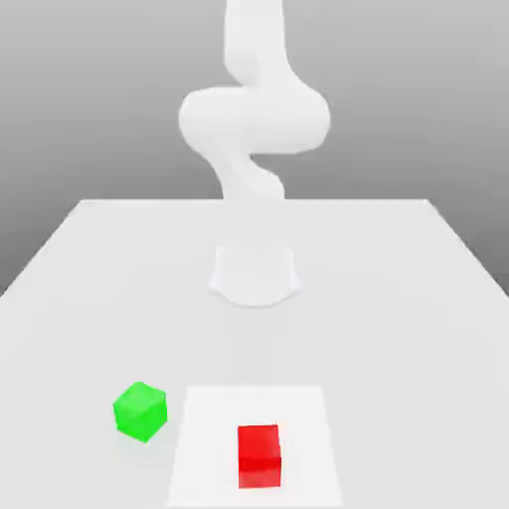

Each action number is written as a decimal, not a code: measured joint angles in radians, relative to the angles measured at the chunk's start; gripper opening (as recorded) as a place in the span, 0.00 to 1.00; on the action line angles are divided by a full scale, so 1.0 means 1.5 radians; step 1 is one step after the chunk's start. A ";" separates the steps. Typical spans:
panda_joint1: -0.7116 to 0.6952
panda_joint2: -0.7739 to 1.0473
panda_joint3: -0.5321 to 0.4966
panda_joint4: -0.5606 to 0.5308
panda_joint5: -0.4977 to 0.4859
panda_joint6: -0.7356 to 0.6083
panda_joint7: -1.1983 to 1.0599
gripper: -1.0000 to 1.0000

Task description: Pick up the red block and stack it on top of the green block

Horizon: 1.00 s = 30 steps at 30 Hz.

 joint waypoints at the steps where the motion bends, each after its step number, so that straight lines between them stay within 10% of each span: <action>1: 0.001 0.026 -0.001 -0.007 0.000 0.012 -0.001 0.50; 28: 0.009 0.681 -0.002 -0.143 0.002 0.343 -0.032 0.50; 29: 0.009 0.697 -0.002 -0.141 0.003 0.356 -0.032 0.00; 30: 0.009 0.697 -0.002 -0.141 0.003 0.356 -0.032 0.00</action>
